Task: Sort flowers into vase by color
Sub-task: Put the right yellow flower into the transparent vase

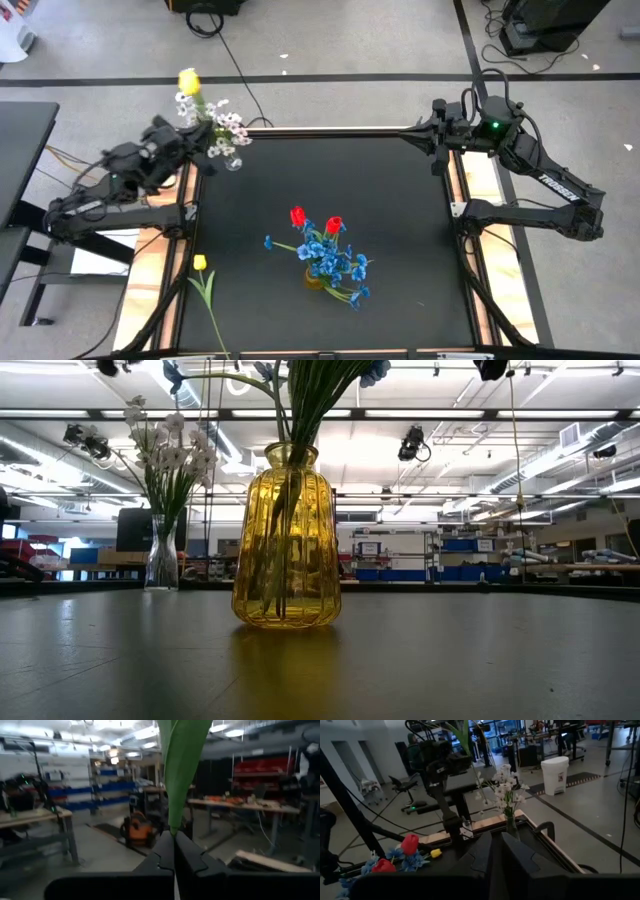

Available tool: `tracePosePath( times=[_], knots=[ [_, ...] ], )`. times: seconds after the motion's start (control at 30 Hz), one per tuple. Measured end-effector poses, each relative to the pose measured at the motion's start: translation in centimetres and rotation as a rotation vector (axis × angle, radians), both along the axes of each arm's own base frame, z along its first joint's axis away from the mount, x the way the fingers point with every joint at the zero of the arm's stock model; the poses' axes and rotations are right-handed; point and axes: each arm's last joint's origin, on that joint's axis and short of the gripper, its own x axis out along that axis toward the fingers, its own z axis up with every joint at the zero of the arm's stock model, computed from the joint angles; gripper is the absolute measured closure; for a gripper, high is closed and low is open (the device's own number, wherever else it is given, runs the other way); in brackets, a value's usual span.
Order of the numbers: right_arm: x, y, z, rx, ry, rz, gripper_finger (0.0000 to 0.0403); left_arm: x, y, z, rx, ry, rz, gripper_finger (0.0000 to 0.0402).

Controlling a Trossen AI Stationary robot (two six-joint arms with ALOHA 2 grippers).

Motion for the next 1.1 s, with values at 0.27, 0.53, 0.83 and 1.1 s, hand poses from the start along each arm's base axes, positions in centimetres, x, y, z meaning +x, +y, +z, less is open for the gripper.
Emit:
tracePosePath(
  times=[0.27,0.53,0.83,1.1],
  knots=[
    [0.0,0.0,0.0,0.000,0.000,0.000,0.0355,-3.2,-0.7,1.5,0.087,-0.153,0.066,0.0401],
    [0.0,0.0,0.0,0.000,0.000,0.000,0.0355,-3.0,-0.3,1.2,0.116,-0.016,0.235,0.0401],
    [0.0,0.0,0.0,0.000,0.000,-0.001,0.0356,-4.5,-1.3,0.5,0.262,0.080,0.012,0.0401],
    [0.0,0.0,0.1,-0.006,-0.009,-0.002,0.0355,-5.4,-1.8,-3.2,0.275,0.044,-0.087,0.0401]
  ],
)
